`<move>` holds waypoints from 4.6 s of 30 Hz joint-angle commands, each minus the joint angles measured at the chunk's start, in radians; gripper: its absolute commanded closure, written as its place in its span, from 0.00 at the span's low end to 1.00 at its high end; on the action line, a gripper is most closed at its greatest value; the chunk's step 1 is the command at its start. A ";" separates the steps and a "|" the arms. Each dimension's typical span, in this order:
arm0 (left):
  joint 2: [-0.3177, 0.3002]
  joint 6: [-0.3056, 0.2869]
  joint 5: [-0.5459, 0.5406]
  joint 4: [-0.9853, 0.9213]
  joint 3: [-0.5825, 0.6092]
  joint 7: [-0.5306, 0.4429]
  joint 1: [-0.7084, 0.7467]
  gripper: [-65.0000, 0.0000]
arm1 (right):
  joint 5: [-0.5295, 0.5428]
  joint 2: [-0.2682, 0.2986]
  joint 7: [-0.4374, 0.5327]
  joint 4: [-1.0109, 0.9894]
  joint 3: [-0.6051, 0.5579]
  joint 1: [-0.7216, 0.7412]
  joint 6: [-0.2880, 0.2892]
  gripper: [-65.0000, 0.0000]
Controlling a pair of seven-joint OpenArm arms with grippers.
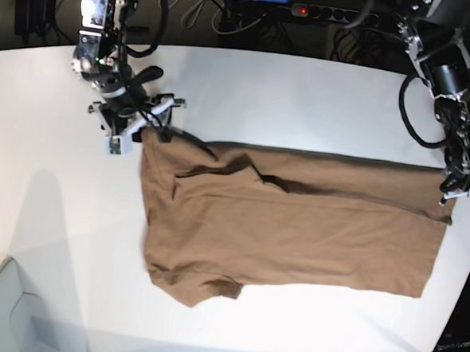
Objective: Layout the t-shirt on the table in an organized manner, then fold the t-shirt properly
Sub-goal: 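Lift the edge and fold it over toward the hem with both grippers, then open both grippers and raise them off the folded shirt, then lower both grippers to the shirt's sleeve-side edges and pinch them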
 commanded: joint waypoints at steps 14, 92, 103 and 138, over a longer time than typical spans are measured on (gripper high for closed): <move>0.037 0.005 -0.007 0.148 -0.001 0.054 0.085 1.00 | 0.013 0.049 0.021 -0.006 0.177 -0.042 -0.001 1.00; 0.271 0.009 -0.122 0.946 -0.006 0.242 0.341 0.31 | 0.015 -0.017 0.019 0.343 0.510 -0.079 0.118 0.36; 0.124 0.006 -0.120 0.578 -0.001 0.240 0.036 0.31 | 0.007 0.110 0.010 -0.038 0.269 0.359 0.113 0.36; -0.086 0.005 -0.120 -0.304 0.589 -0.320 -0.352 0.31 | 0.007 0.246 0.349 -0.882 0.054 0.653 0.111 0.72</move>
